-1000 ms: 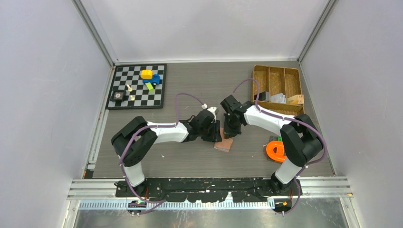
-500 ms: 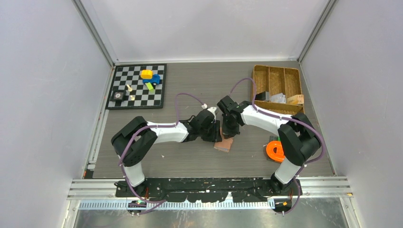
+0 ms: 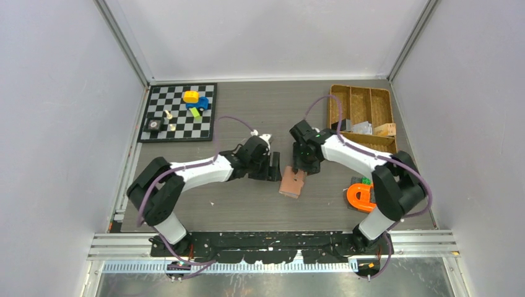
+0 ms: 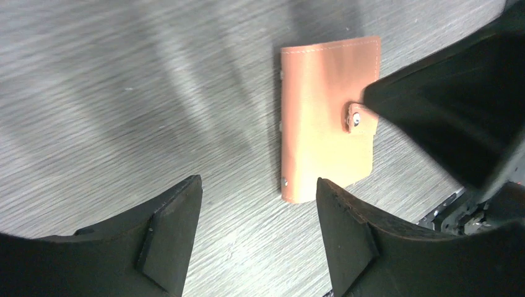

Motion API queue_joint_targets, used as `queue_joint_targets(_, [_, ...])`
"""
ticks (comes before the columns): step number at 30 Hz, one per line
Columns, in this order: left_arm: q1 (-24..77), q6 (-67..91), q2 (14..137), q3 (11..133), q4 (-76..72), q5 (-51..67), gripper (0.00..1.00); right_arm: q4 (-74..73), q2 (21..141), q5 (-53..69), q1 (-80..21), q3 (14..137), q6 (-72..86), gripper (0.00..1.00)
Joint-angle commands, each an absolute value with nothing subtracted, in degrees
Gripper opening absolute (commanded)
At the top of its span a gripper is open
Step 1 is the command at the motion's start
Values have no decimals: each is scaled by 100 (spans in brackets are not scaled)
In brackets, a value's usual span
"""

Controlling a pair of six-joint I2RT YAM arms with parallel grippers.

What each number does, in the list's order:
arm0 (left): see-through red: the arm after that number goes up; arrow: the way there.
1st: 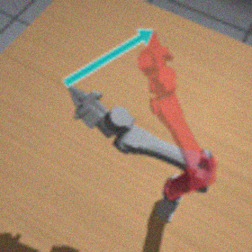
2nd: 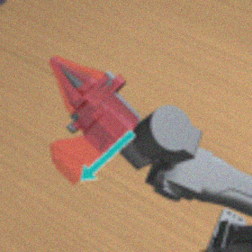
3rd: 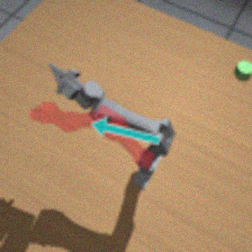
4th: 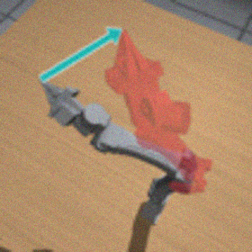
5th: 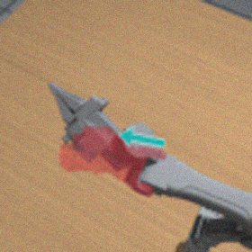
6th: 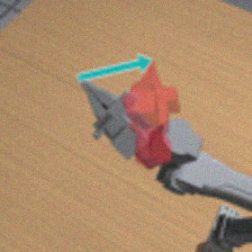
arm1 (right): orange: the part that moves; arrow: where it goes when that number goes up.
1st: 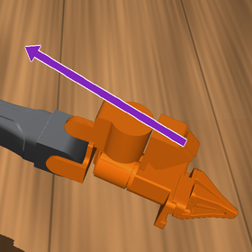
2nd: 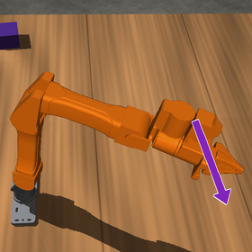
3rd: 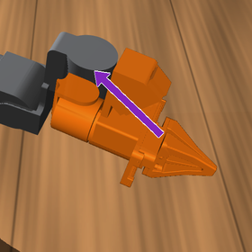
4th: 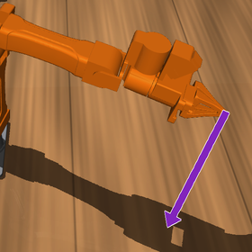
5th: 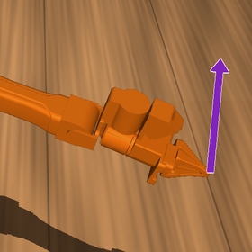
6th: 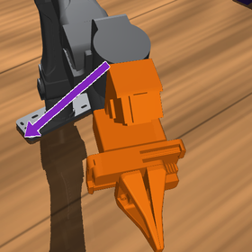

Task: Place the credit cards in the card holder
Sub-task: Close the card holder at the center of the board, then reset both arms

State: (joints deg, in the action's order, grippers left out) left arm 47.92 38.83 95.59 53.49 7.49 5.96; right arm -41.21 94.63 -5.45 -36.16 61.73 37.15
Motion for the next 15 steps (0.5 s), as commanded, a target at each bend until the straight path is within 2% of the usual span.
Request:
queue_joint_targets(1, [4383, 3653, 8789, 5190, 1117, 579, 73, -4282, 8525, -745, -3122, 6204, 3338, 58])
queue_joint_targets(4, [3820, 3601, 8406, 5091, 1285, 777, 79, -4282, 8092, -714, -2669, 6100, 3156, 68])
queue_joint_targets(11, [2285, 3289, 7118, 5214, 2271, 914, 86, -4042, 6783, -1094, -1461, 5874, 2801, 73])
queue_joint_targets(15, [1891, 2680, 6111, 5715, 3187, -6, 89, -3560, 5801, -1608, -1180, 5539, 2579, 76])
